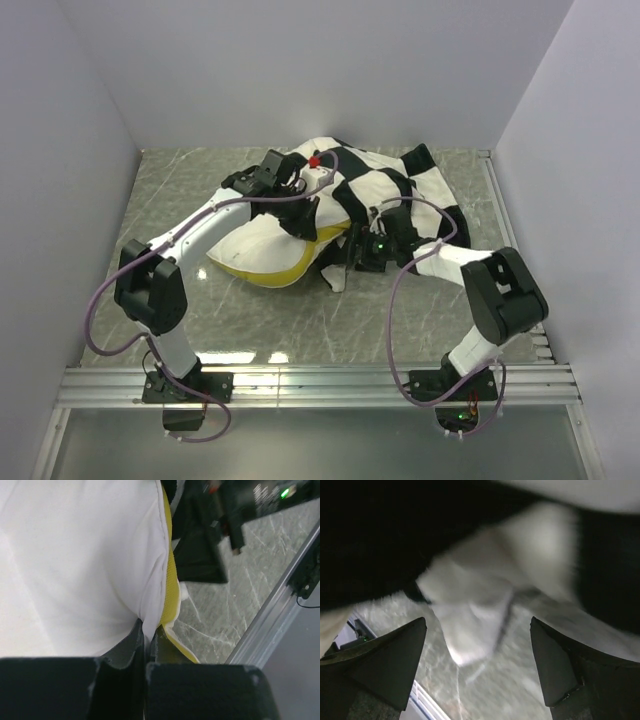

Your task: Put the pillow into the pillowcase

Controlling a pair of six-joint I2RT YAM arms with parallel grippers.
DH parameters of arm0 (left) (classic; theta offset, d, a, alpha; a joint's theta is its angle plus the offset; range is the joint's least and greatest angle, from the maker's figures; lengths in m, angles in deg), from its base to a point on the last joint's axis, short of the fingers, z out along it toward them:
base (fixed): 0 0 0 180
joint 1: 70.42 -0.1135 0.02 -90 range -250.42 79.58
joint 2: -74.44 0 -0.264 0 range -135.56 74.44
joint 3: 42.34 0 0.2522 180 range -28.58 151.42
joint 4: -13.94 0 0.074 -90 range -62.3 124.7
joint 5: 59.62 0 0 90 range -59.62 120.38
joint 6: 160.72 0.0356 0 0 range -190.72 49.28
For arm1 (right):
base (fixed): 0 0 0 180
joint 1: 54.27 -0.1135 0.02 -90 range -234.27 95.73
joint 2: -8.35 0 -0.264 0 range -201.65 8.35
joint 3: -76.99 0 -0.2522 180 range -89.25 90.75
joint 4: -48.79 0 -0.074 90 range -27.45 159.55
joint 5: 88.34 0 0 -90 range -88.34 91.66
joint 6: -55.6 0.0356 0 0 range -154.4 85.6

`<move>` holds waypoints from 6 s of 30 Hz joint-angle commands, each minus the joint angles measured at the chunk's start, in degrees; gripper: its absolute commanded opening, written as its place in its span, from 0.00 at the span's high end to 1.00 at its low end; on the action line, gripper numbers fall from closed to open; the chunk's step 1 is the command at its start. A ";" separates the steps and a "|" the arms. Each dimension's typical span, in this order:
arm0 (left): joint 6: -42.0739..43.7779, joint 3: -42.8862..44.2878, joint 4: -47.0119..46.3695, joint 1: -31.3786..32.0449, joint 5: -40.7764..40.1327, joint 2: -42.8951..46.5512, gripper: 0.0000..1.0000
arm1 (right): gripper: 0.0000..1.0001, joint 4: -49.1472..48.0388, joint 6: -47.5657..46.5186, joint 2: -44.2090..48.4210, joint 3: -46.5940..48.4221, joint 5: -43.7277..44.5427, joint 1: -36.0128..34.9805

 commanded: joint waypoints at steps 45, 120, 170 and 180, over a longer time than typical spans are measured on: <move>-7.88 -14.19 -15.18 -7.61 12.81 17.44 0.09 | 0.30 44.09 -24.74 7.34 44.71 -2.77 6.46; 6.90 -18.85 -22.02 -34.18 16.04 7.66 0.23 | 1.00 45.23 -24.81 -16.61 52.59 -19.45 -9.54; 23.86 -22.97 12.70 -20.80 29.04 -0.27 0.99 | 1.00 15.71 -9.09 -18.09 35.28 11.15 -7.32; 19.85 -19.36 3.32 -27.23 21.32 13.23 0.48 | 0.87 12.88 -8.73 -17.31 37.36 -4.14 -12.09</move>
